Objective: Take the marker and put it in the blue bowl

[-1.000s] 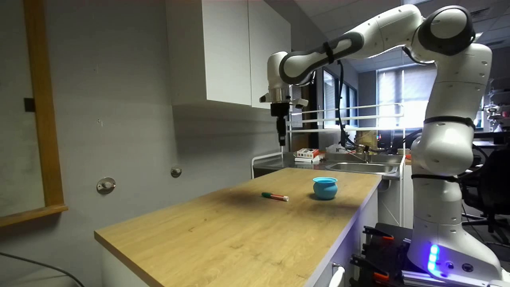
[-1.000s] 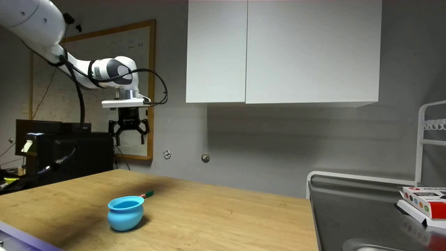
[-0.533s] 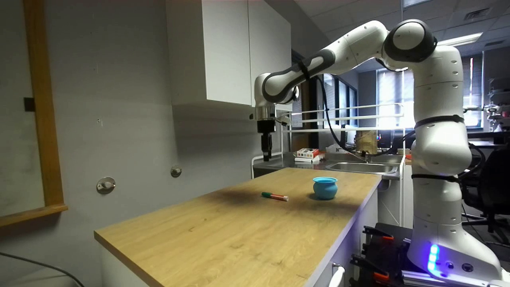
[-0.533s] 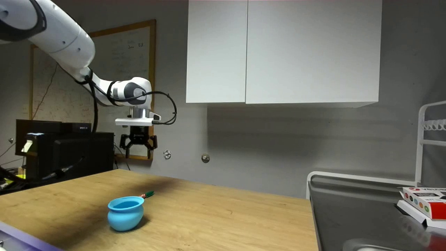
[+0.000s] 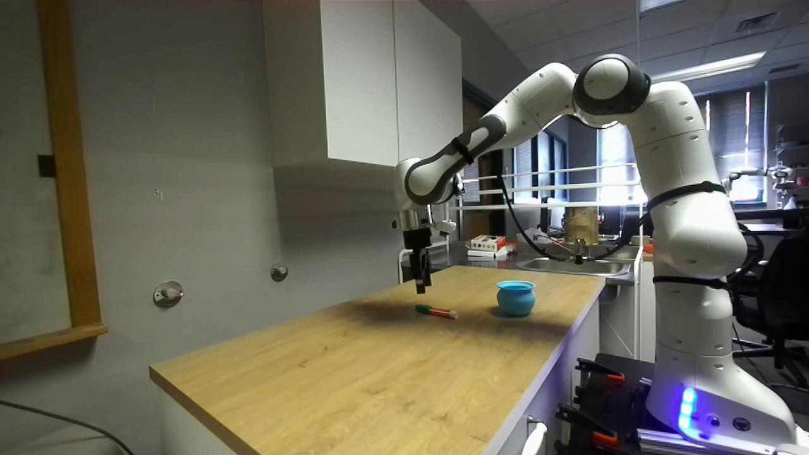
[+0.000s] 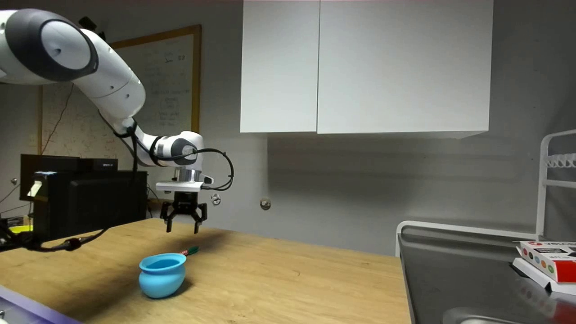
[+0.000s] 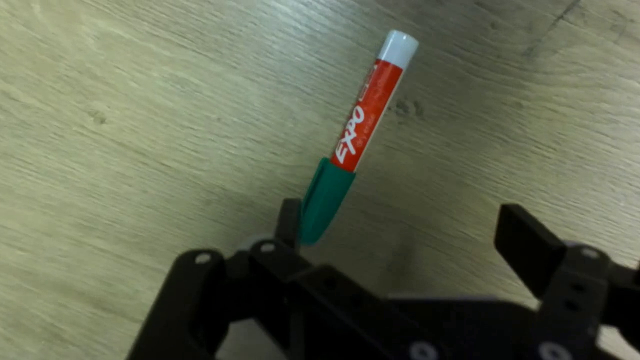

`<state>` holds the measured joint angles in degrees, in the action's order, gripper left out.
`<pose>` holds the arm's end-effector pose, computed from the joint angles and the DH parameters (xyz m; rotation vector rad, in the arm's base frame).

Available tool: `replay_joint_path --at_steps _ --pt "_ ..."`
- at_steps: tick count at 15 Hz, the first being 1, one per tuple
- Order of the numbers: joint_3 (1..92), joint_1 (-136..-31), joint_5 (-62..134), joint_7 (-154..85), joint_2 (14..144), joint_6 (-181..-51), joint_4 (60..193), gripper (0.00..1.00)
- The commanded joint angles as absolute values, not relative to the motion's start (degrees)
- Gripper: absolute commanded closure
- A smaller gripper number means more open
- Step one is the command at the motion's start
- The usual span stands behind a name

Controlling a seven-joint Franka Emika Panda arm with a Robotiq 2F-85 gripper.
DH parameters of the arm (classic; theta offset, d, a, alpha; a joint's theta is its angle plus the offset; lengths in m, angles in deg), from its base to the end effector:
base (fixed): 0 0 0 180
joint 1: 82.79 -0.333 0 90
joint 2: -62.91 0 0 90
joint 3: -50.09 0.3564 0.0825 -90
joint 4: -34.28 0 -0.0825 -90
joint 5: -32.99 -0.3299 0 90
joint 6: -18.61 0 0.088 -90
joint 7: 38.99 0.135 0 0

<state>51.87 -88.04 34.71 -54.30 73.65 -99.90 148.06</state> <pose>0.5357 0.0630 0.4054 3.0611 0.6291 -0.1656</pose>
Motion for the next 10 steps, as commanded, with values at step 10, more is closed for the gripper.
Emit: replay_joint_path --at_steps 10 --pt "52.2 -85.5 35.7 -51.2 75.1 -105.9 154.3 0.00"
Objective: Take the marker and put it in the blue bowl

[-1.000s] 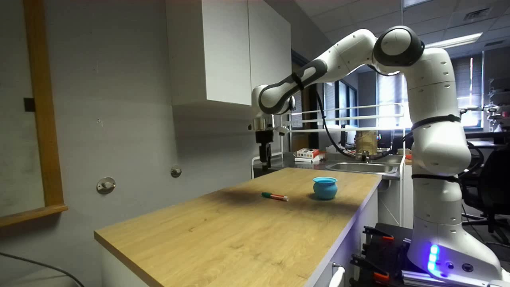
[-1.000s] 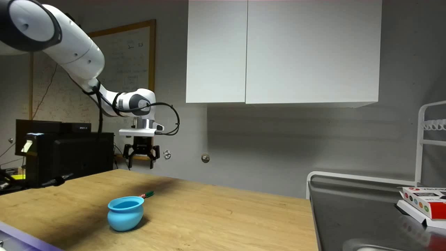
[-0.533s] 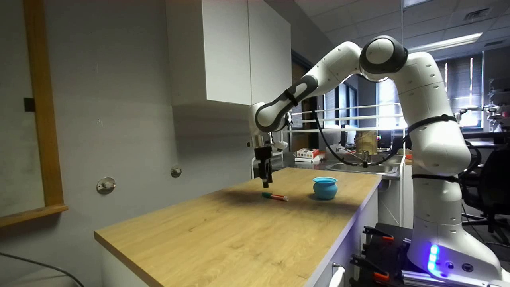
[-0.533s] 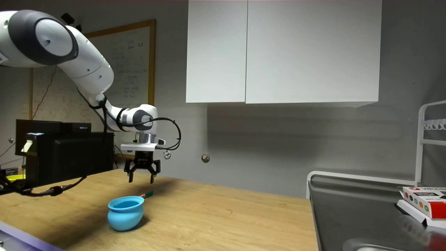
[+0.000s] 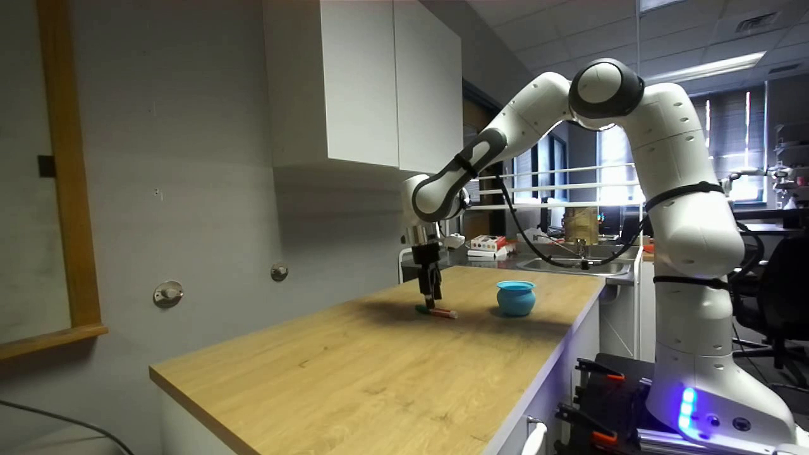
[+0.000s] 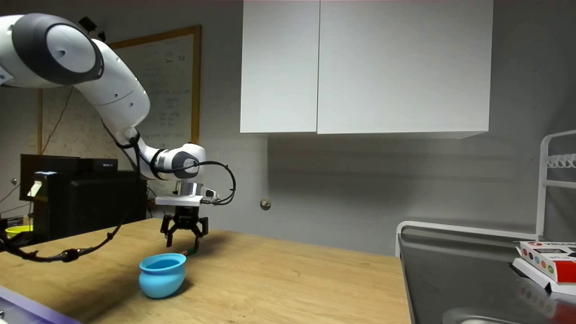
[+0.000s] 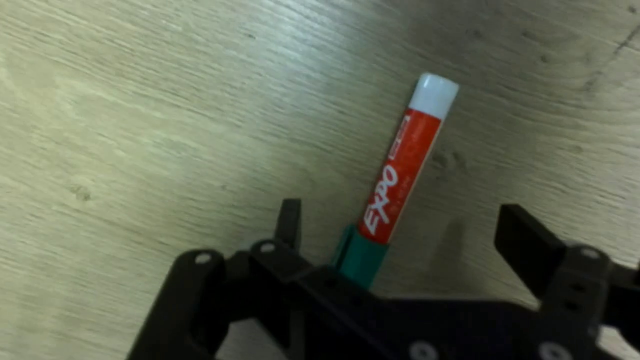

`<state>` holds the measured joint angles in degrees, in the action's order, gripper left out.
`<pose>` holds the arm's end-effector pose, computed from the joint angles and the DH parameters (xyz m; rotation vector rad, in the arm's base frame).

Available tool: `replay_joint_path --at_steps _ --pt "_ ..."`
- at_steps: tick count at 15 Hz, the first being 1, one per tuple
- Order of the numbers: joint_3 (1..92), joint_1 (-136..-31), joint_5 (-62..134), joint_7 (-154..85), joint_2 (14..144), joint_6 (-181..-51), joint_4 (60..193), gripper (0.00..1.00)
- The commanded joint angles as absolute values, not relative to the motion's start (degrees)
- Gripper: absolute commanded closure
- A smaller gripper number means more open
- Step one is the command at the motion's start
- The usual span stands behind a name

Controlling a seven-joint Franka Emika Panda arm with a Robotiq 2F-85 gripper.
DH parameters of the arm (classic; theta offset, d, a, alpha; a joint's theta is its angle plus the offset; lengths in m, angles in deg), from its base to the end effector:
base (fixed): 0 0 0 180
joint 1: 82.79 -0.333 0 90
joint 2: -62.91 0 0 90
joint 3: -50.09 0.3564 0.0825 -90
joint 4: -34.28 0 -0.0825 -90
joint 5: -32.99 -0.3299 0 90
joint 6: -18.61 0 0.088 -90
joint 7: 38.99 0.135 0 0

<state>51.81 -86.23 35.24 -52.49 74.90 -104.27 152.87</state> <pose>0.5263 0.0444 0.3670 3.0716 0.5415 -0.2119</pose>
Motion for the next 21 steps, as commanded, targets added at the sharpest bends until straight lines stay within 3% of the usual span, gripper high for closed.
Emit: replay_joint_path --at_steps 1,4,5,6,13,16,21 --pt "52.2 -85.5 35.8 -51.2 75.3 -106.1 154.6 0.00" --pt "52.3 -85.5 36.1 -51.0 75.8 -106.1 154.8 0.00" --pt "52.3 -85.6 36.3 -50.8 75.9 -106.1 154.8 0.07" --pt "52.3 -85.6 36.3 -50.6 75.9 -106.1 154.8 0.25" --pt "52.3 -86.0 37.7 -49.2 74.9 -105.5 155.0 0.80" --pt "52.3 -86.2 38.1 -48.6 74.0 -105.1 155.0 0.98" --pt "51.4 -86.4 43.7 -44.1 70.2 -104.6 156.1 0.94"
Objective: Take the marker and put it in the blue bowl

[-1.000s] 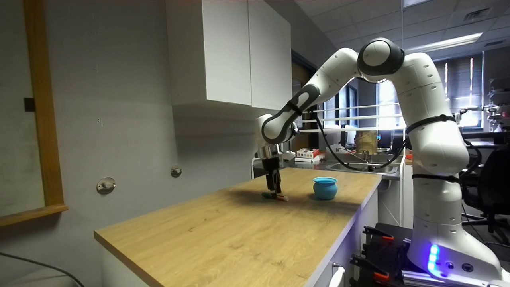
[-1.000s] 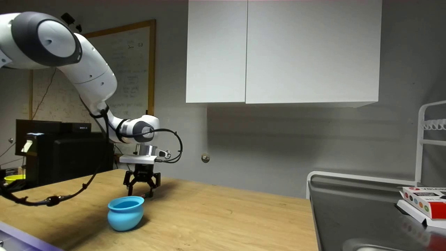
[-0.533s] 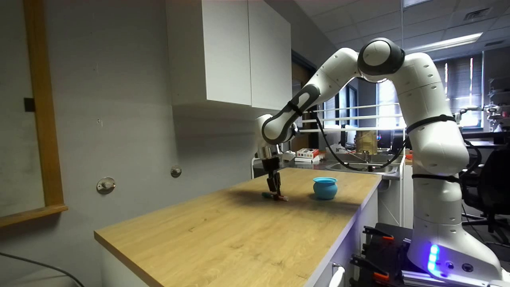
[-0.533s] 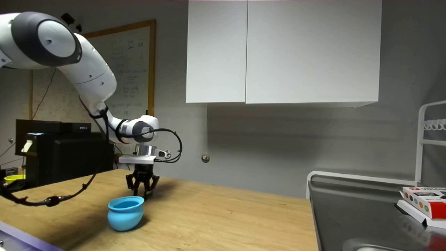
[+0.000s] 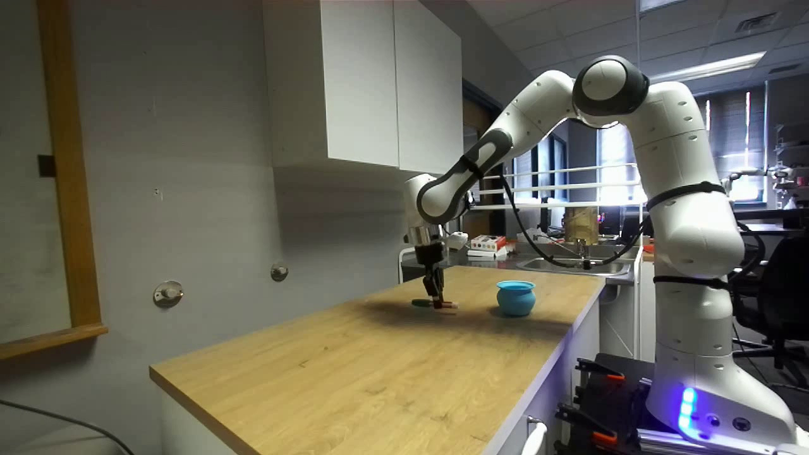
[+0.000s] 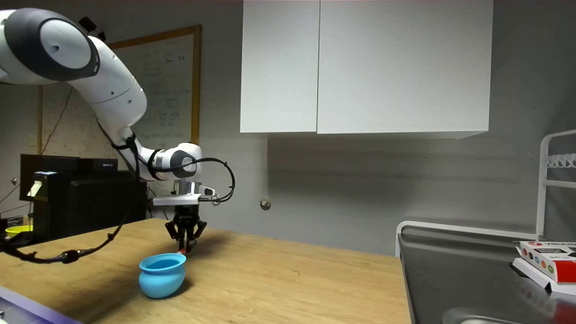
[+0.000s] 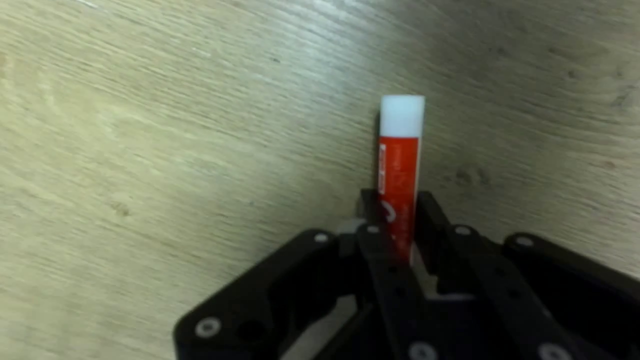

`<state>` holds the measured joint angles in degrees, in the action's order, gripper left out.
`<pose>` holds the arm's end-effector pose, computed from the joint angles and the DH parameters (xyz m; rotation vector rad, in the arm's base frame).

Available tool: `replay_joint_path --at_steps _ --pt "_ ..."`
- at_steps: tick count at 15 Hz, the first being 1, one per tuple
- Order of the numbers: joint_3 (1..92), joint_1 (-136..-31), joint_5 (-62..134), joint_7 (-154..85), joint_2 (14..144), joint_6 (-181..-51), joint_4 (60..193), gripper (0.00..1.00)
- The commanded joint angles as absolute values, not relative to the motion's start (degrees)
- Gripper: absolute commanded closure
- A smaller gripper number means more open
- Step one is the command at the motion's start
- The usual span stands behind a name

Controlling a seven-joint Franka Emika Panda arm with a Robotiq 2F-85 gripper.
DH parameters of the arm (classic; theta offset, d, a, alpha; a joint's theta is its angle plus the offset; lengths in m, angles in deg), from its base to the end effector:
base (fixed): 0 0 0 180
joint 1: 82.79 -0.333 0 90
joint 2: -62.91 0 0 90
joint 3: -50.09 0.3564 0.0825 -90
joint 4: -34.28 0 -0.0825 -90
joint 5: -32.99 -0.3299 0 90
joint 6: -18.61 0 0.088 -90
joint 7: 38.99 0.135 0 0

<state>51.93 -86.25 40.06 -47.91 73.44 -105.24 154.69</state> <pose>0.5190 0.0398 0.3700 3.0076 0.4902 -0.1925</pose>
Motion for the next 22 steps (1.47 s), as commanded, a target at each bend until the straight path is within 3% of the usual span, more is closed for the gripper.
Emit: replay_joint_path --at_steps 1,10,22 --pt "51.2 -86.2 44.9 -42.8 68.9 -104.7 156.9 0.94" --pt "50.2 -82.3 50.3 -26.1 49.3 -111.7 172.6 0.94" --pt "60.3 -70.1 64.5 5.2 28.0 -119.3 192.5 0.95"
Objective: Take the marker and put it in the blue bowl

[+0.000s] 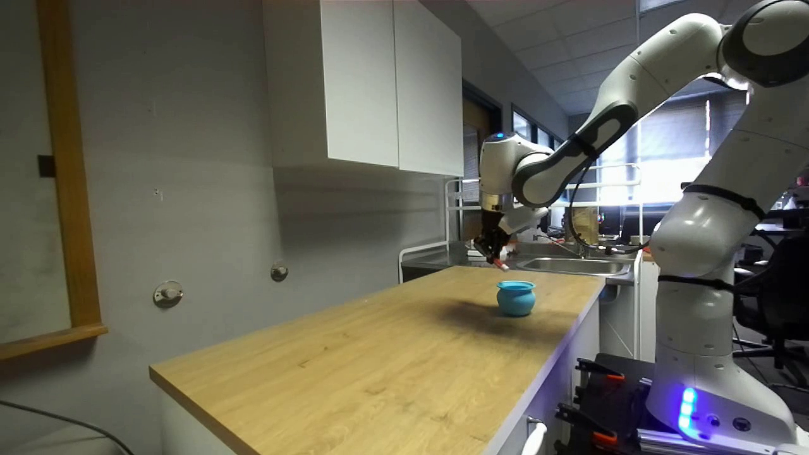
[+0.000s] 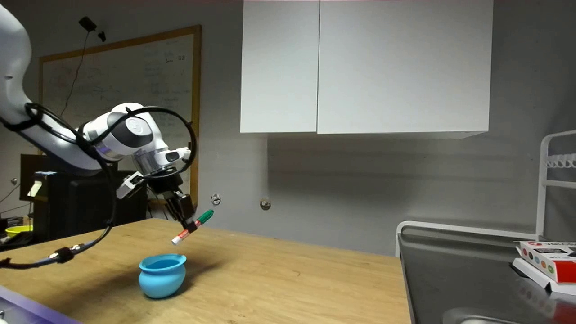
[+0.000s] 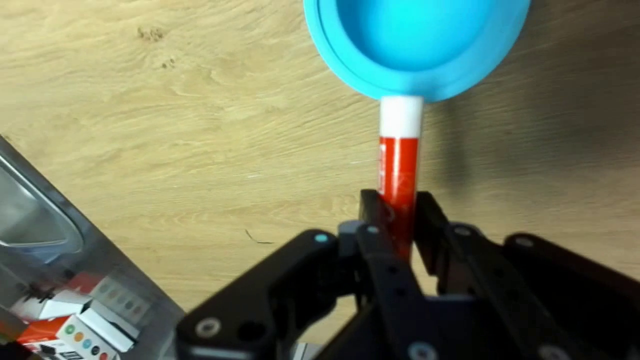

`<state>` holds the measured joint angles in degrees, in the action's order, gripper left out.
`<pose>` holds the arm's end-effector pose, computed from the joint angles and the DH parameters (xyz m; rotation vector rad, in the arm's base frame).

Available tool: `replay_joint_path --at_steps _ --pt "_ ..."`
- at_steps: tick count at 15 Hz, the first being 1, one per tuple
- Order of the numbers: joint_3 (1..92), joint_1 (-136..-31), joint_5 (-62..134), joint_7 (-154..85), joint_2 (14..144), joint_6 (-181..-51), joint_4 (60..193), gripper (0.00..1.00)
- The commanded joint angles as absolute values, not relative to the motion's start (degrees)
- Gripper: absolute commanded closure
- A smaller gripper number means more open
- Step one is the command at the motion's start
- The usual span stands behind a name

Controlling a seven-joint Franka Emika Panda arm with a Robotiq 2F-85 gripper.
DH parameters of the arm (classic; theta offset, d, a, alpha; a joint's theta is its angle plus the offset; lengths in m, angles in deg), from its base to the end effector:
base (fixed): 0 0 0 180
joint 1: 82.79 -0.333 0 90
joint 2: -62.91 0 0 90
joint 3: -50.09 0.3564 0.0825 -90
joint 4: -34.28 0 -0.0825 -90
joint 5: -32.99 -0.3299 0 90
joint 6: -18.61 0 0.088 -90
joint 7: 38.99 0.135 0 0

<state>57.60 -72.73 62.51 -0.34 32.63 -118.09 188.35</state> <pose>0.3291 -0.0263 0.4580 2.6799 -0.5257 0.4643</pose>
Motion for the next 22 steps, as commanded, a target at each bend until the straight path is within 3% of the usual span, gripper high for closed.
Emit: replay_joint_path --at_steps 1,14,22 --pt "61.0 -69.7 64.5 6.5 27.0 -119.3 193.4 0.95" --pt "69.4 -66.0 70.4 22.9 29.1 -118.7 193.3 0.95" --pt "67.3 -68.4 80.6 34.6 35.5 -118.1 193.3 0.95"
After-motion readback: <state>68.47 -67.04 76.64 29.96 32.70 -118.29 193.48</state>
